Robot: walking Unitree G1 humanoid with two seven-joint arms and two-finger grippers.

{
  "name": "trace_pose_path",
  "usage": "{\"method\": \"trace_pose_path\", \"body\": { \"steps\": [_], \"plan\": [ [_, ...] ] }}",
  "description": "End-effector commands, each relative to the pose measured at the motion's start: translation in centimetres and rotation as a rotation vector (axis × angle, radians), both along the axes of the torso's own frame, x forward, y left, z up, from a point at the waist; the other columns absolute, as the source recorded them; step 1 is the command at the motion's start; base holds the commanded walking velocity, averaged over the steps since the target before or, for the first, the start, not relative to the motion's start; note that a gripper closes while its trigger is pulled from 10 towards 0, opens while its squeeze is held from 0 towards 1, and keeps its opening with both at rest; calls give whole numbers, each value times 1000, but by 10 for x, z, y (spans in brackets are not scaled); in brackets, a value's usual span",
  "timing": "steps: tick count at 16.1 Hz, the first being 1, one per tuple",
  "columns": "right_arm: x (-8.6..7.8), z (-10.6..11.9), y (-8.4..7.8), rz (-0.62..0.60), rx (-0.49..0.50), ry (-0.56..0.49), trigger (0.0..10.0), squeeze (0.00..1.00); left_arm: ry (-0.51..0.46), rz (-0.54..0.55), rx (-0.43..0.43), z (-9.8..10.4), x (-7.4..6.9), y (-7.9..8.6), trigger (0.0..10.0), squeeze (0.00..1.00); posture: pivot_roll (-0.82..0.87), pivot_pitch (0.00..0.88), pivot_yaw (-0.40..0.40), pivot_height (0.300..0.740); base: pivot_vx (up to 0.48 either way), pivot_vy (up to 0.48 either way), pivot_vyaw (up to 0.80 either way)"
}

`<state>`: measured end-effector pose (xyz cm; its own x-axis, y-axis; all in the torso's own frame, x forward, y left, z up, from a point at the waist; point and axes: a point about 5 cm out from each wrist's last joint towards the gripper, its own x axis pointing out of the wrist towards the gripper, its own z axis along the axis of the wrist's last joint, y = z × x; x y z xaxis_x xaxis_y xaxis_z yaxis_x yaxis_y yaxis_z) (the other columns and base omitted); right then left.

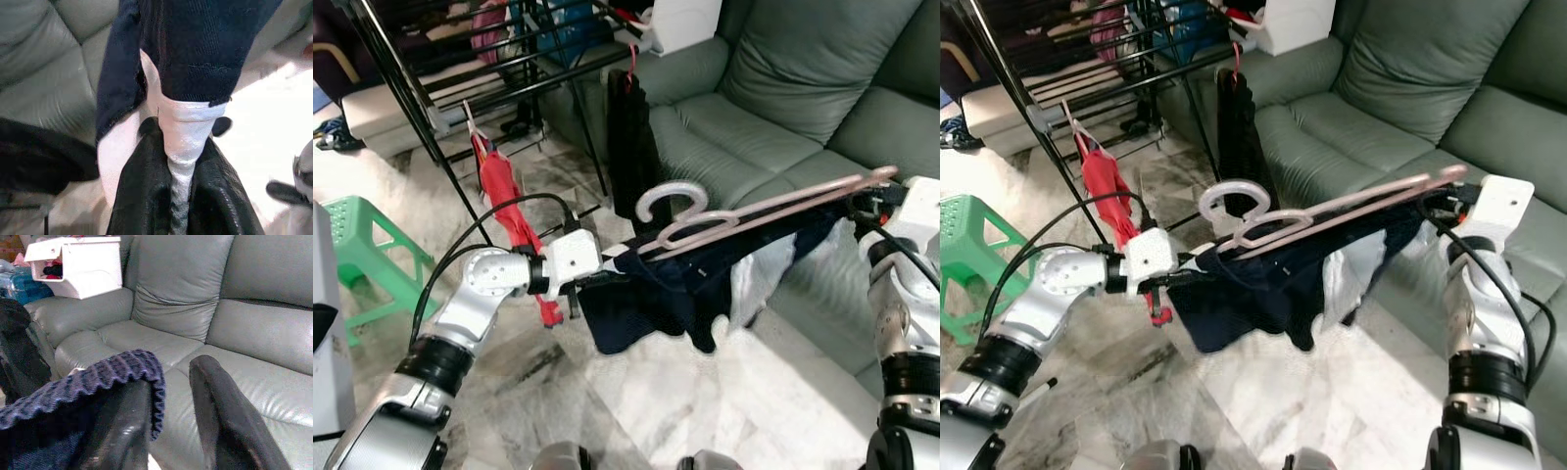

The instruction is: Hang hanger

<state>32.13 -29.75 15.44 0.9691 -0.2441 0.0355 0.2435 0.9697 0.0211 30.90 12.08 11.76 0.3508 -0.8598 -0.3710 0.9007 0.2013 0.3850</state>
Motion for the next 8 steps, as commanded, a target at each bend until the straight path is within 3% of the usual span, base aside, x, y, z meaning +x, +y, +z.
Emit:
{"method": "trace_pose_path", "body": {
  "steps": [1, 4, 8],
  "plan": [
    [-5, 32, -19, -95, -44, -125, 0, 0, 70, 103, 117, -18, 1, 29, 0, 0, -70, 7, 59, 740, 0, 0, 0],
    [-8, 31, -16, -86, -54, -132, 0, 0, 93, 169, 136, -34, 2, 37, 0, 0, -75, 16, 63, 740, 0, 0, 0],
    [-8, 34, -14, -70, -61, -154, 0, 0, 72, 165, 192, -41, 0, 39, 0, 0, -73, 17, 62, 740, 0, 0, 0]
  ]
}}
